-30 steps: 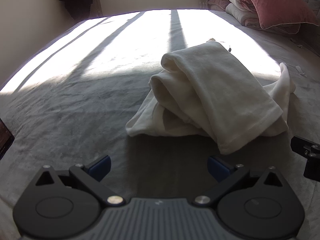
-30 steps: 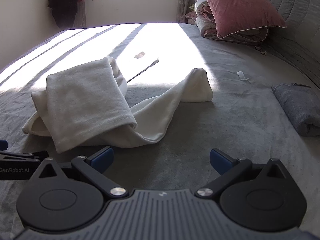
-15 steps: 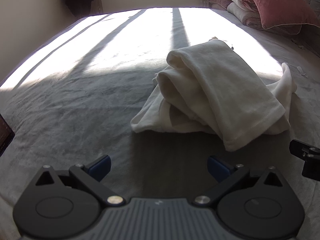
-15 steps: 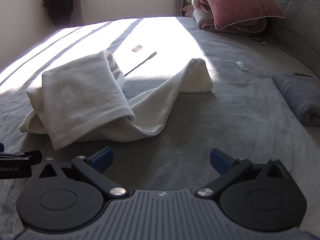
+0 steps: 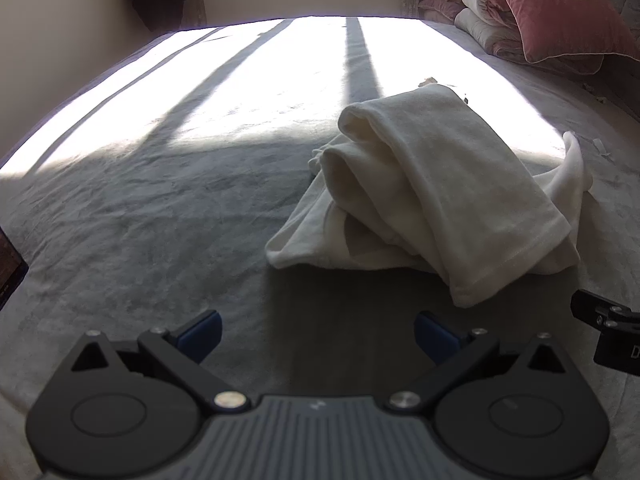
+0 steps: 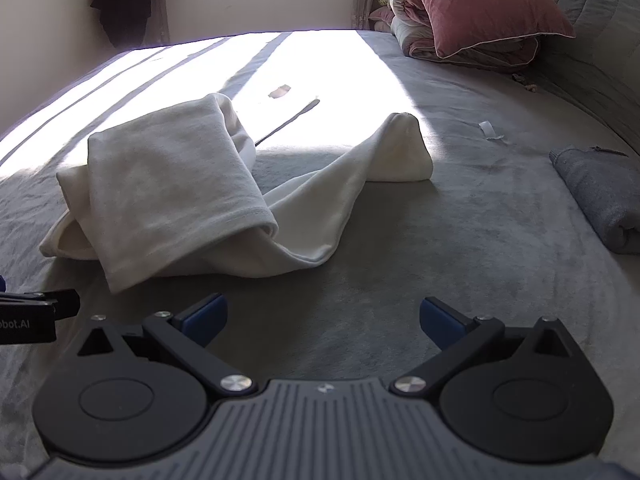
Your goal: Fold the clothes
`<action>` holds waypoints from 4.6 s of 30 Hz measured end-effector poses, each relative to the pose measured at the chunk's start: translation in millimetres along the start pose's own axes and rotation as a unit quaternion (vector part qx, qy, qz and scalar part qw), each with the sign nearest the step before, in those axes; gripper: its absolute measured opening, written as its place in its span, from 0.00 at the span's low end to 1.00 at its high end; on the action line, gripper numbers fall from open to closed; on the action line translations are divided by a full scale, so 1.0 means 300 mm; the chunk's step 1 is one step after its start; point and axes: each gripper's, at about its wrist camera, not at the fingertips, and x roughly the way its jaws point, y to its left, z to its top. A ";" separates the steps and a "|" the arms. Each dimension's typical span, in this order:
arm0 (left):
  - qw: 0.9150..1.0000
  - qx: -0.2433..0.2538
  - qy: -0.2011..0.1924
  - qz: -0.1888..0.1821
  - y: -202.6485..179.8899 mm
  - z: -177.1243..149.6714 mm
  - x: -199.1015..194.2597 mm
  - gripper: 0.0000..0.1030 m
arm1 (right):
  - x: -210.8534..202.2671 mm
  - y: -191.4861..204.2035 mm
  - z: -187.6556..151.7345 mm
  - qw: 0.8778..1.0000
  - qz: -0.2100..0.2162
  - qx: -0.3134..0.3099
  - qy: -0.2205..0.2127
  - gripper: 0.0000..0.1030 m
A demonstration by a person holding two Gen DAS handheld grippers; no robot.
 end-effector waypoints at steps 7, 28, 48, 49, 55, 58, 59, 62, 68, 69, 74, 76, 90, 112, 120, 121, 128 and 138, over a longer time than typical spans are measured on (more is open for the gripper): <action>1.000 -0.005 0.004 -0.008 0.007 0.001 0.006 1.00 | 0.002 0.010 0.001 1.000 -0.013 -0.007 0.000 1.00; 1.000 -0.018 0.011 0.008 0.045 0.015 0.034 1.00 | 0.024 -0.006 0.003 1.000 -0.015 -0.004 0.025 1.00; 0.999 0.011 0.022 0.023 0.045 -0.029 0.122 1.00 | 0.094 -0.002 -0.041 0.997 -0.011 -0.023 0.071 1.00; 1.000 0.006 0.023 0.020 0.050 -0.029 0.124 1.00 | 0.096 -0.005 -0.043 0.997 -0.009 -0.023 0.072 1.00; 1.000 0.005 0.017 0.011 0.055 -0.032 0.118 1.00 | 0.104 -0.009 -0.053 0.997 -0.006 -0.023 0.068 1.00; 1.000 0.017 0.000 0.011 0.052 -0.037 0.105 1.00 | 0.099 -0.009 -0.060 0.998 -0.006 -0.024 0.055 1.00; 1.000 0.022 -0.007 0.011 0.051 -0.039 0.100 1.00 | 0.095 -0.006 -0.062 0.998 -0.007 -0.027 0.050 1.00; 0.999 0.032 -0.020 0.019 0.050 -0.033 0.086 1.00 | 0.084 0.009 -0.056 0.998 -0.012 -0.039 0.042 1.00; 0.998 0.030 -0.046 0.029 0.071 -0.005 0.067 1.00 | 0.046 0.036 -0.033 0.999 0.033 -0.040 0.013 1.00; 0.998 0.030 -0.050 0.030 0.074 0.000 0.063 1.00 | 0.036 0.043 -0.027 0.998 0.046 -0.038 0.004 1.00; 0.998 0.032 -0.052 0.030 0.083 0.012 0.059 1.00 | 0.000 0.093 0.005 0.994 0.091 -0.049 -0.039 0.98; 0.998 0.033 -0.052 0.030 0.087 0.012 0.060 1.00 | -0.003 0.107 0.017 0.991 0.116 -0.043 -0.046 0.95; 0.998 0.032 -0.047 0.041 0.103 -0.003 0.052 0.99 | 0.053 0.125 0.036 0.975 0.218 0.031 -0.016 0.19; 0.999 -0.002 -0.043 0.016 0.091 0.018 0.047 1.00 | -0.102 0.037 0.040 0.988 0.114 -0.024 -0.106 0.03; 0.999 -0.006 -0.051 0.011 0.076 0.023 0.042 0.99 | -0.054 -0.065 0.033 0.996 0.063 0.001 -0.064 0.03; 0.998 -0.012 -0.053 0.006 0.079 0.025 0.041 0.99 | -0.051 -0.068 0.031 0.996 0.062 0.000 -0.061 0.03; 0.993 -0.070 -0.088 -0.041 0.106 0.042 0.016 0.96 | -0.061 -0.053 0.031 0.995 0.078 -0.014 -0.066 0.21; 0.977 -0.127 -0.093 -0.142 0.093 0.076 0.036 0.61 | -0.077 0.046 0.053 0.984 0.103 -0.078 -0.121 0.65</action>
